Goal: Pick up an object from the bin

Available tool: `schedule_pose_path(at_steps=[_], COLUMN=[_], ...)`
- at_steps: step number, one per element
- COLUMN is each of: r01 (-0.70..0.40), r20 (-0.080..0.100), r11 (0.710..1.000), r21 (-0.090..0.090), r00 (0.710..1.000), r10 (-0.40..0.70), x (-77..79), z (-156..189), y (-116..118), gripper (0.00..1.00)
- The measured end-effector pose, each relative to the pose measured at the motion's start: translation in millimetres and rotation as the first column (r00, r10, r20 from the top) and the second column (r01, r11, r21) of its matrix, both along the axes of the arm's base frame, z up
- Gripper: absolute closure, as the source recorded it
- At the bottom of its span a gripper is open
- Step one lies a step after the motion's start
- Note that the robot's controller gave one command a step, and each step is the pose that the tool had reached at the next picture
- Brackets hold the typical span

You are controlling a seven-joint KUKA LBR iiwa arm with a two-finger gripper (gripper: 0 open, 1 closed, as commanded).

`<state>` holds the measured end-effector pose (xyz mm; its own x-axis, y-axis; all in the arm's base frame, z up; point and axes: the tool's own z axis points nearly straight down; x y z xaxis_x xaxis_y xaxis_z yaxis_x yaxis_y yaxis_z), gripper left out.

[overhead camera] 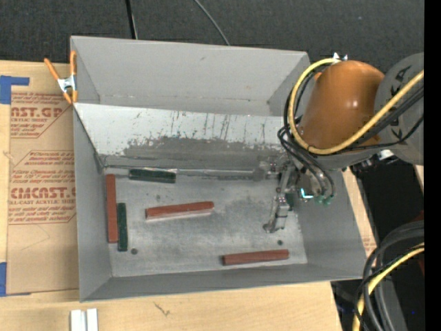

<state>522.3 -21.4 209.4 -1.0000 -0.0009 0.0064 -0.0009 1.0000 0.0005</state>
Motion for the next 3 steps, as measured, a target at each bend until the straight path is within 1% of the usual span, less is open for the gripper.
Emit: schedule_pose_path(at_steps=[1,2,3], r01=[0.000,0.029,0.002], r20=[0.008,0.016,0.012], r11=[1.000,1.000,1.000], r21=[-0.001,0.000,0.000], r00=[1.000,0.999,1.000], r10=[0.000,-0.029,-0.002], x=[1.7,-8.6,-11.3], z=[4.0,-38.8,-107.4], y=[-0.1,10.3,3.0], gripper=[0.00,0.00,0.00])
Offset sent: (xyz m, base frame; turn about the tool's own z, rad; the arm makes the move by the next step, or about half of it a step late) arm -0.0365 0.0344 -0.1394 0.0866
